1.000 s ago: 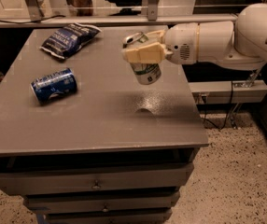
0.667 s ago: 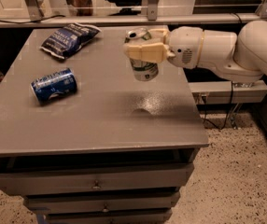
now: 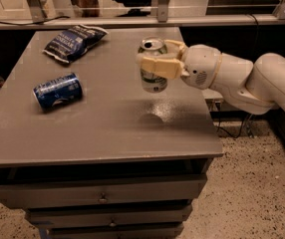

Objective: Place 7up can upright

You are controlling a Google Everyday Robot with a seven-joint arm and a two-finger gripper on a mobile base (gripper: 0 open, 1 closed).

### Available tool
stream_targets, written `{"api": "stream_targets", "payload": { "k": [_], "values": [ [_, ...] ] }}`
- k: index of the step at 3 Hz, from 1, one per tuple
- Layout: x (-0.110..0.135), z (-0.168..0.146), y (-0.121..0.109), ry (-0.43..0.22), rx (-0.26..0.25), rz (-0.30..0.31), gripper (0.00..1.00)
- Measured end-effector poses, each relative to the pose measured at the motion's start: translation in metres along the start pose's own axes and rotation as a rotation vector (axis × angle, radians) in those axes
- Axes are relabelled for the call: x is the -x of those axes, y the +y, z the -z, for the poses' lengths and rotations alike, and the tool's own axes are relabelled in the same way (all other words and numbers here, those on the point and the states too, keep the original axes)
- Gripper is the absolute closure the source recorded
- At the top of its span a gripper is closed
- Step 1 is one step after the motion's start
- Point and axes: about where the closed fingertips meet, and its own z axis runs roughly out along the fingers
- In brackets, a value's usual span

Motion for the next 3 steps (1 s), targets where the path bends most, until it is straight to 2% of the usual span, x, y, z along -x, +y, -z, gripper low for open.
{"api": "stream_targets", "payload": {
  "k": [1, 3],
  "values": [
    [-0.012, 0.006, 0.001, -0.044, -0.009, -0.014, 1.00],
    [-0.035, 0.013, 0.002, -0.056, -0.010, -0.049, 1.00]
  ]
}}
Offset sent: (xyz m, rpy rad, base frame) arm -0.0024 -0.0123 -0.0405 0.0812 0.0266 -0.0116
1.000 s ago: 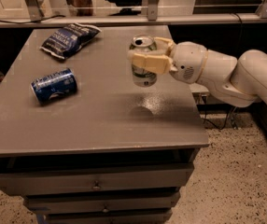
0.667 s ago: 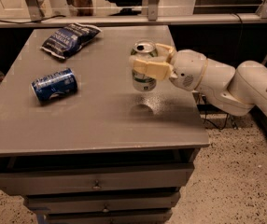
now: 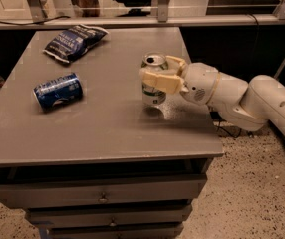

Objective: Place 7up can upright

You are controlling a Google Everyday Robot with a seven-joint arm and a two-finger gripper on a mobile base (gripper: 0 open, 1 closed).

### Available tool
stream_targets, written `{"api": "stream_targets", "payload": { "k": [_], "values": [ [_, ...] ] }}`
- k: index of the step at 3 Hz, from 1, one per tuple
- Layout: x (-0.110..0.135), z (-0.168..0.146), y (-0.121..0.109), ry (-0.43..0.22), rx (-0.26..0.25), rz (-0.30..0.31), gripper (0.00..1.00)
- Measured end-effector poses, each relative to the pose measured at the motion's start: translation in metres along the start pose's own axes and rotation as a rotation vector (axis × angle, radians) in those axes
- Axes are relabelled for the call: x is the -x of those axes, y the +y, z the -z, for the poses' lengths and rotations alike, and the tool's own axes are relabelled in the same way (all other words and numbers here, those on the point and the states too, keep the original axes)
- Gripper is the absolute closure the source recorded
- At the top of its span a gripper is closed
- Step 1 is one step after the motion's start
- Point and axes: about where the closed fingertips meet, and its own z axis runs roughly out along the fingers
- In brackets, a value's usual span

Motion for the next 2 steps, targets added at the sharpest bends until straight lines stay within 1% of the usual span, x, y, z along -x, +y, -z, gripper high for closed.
{"api": "stream_targets", "payload": {
  "k": [1, 2],
  "values": [
    [-0.013, 0.003, 0.001, 0.007, 0.000, -0.029, 1.00],
    [-0.024, 0.006, 0.002, 0.015, 0.000, -0.053, 0.83]
  ]
}}
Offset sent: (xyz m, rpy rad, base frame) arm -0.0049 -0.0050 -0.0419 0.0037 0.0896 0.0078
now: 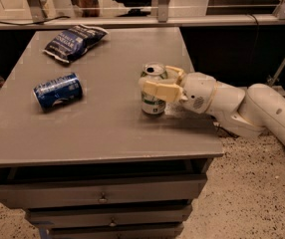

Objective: Place 7up can upright

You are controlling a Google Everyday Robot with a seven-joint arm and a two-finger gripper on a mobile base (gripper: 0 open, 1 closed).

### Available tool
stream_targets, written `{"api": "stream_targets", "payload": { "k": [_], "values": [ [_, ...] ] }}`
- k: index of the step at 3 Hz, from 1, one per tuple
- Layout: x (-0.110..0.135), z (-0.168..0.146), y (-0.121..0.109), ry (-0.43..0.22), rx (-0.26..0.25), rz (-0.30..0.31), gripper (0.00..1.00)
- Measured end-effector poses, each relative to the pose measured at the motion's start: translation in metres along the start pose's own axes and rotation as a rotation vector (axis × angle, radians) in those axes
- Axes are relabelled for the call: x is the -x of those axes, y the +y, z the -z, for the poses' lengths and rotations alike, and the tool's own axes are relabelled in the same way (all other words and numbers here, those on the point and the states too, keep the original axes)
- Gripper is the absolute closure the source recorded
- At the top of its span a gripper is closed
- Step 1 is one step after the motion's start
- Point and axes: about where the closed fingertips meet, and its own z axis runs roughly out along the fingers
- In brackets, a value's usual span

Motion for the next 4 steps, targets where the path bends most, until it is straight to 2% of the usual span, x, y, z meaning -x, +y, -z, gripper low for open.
{"api": "stream_targets", "payload": {
  "k": [3, 4],
  "values": [
    [-0.0090, 0.0042, 0.0001, 0.017, -0.001, -0.012, 0.12],
    [-0.0086, 0.0048, 0.0006, 0.021, 0.000, -0.010, 0.00]
  ]
}}
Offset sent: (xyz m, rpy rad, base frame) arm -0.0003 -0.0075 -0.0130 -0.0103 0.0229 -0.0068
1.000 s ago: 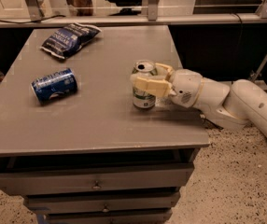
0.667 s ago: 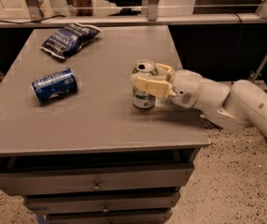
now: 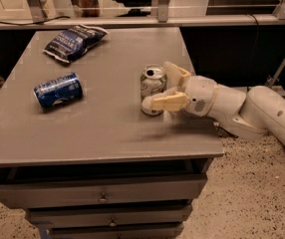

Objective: Place 7up can upright

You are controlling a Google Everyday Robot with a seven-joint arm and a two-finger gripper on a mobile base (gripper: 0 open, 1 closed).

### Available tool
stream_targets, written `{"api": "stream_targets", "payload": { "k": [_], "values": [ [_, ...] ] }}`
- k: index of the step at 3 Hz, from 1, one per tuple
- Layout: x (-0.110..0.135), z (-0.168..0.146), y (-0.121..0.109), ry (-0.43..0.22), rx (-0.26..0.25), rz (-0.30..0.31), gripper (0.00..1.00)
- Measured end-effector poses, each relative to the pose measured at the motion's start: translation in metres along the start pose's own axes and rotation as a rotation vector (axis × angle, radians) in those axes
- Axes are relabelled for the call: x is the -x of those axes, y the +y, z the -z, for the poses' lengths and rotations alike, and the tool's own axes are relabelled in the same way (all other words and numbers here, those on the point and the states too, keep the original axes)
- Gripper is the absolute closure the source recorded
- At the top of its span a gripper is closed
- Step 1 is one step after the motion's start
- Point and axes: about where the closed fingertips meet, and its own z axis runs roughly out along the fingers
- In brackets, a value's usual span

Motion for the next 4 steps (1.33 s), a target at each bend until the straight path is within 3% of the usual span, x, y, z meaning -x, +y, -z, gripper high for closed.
{"api": "stream_targets", "payload": {
  "k": [2, 4],
  "values": [
    [0.009, 0.012, -0.001, 0.030, 0.002, 0.025, 0.00],
    [0.040, 0.059, -0.012, 0.122, -0.010, 0.106, 0.00]
  ]
}}
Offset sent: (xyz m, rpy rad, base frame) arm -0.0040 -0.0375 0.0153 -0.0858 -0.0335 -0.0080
